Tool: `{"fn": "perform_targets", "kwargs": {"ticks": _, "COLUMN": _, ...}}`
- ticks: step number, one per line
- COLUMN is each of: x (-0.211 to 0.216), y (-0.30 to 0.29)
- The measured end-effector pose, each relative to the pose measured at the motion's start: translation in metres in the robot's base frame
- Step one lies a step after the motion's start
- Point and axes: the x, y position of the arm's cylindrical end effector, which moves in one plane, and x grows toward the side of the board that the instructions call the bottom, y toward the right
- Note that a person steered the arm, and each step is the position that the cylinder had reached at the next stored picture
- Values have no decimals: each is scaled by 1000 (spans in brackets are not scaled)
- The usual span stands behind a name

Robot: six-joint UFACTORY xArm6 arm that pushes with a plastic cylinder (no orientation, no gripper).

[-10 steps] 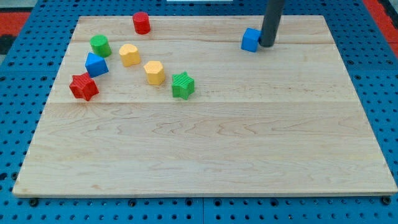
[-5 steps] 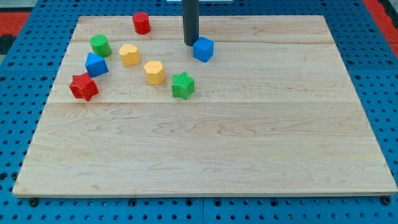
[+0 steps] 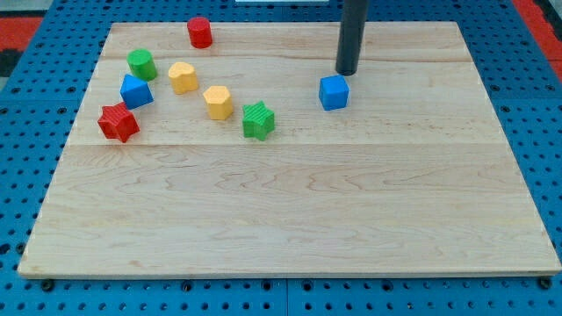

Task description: Slide the blue cube to the top right side of the green star

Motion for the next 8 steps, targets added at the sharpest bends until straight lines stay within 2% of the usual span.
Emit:
{"fn": "perform_targets", "kwargs": {"ticks": 2, "x": 44, "y": 12}}
{"fn": "perform_targets", "kwargs": {"ticks": 3, "x": 44, "y": -47}}
{"fn": "perform_targets", "kwargs": {"ticks": 4, "x": 47, "y": -80}}
{"fn": "perform_targets", "kwargs": {"ticks": 5, "x": 84, "y": -71}}
{"fn": "perform_targets", "kwargs": {"ticks": 6, "x": 95, "y": -88}}
{"fn": "perform_targets", "kwargs": {"ticks": 8, "x": 64, "y": -108}}
